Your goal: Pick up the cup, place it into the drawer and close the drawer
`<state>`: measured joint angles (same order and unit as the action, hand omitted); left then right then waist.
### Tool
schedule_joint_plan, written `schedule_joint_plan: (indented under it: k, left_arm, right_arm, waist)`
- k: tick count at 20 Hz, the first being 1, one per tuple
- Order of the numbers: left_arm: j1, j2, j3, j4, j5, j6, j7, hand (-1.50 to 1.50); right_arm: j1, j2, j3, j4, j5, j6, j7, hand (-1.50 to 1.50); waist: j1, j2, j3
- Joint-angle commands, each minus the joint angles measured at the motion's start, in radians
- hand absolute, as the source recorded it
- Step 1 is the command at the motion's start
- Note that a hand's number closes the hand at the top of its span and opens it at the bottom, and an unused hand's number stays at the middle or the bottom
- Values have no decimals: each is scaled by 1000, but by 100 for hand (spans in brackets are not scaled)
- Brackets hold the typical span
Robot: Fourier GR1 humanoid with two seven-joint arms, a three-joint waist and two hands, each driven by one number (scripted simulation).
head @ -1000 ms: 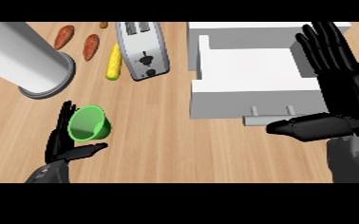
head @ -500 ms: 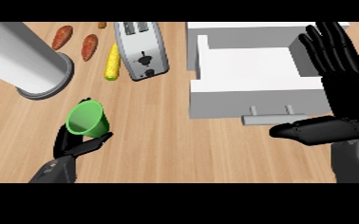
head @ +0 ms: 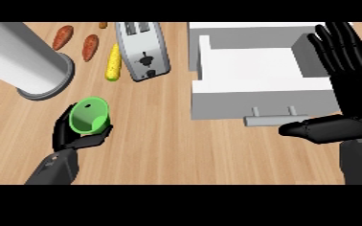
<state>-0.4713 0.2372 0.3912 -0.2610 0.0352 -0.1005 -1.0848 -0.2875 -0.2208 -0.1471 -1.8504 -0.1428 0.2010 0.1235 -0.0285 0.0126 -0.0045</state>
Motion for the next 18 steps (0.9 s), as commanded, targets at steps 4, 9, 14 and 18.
schedule_joint_plan:
  k: [4,9,14,18]
  left_arm:
    - [-28,-43,42,-13,39,-11,-162,150]
    - [-85,-91,4,-73,31,-92,-117,150]
    - [-179,-122,-64,-152,1,-79,-3,150]
    - [-255,-161,-99,-257,1,-32,82,150]
  right_arm:
    - [-4,6,0,26,-3,7,-18,-150]
    - [-51,-6,-2,10,0,-13,33,-150]
    - [-10,-25,-37,16,-18,9,9,-150]
    - [-17,-13,-27,25,5,-9,5,-150]
  waist:
    - [6,-1,1]
    - [14,-7,2]
    - [20,-13,4]
    - [29,-14,5]
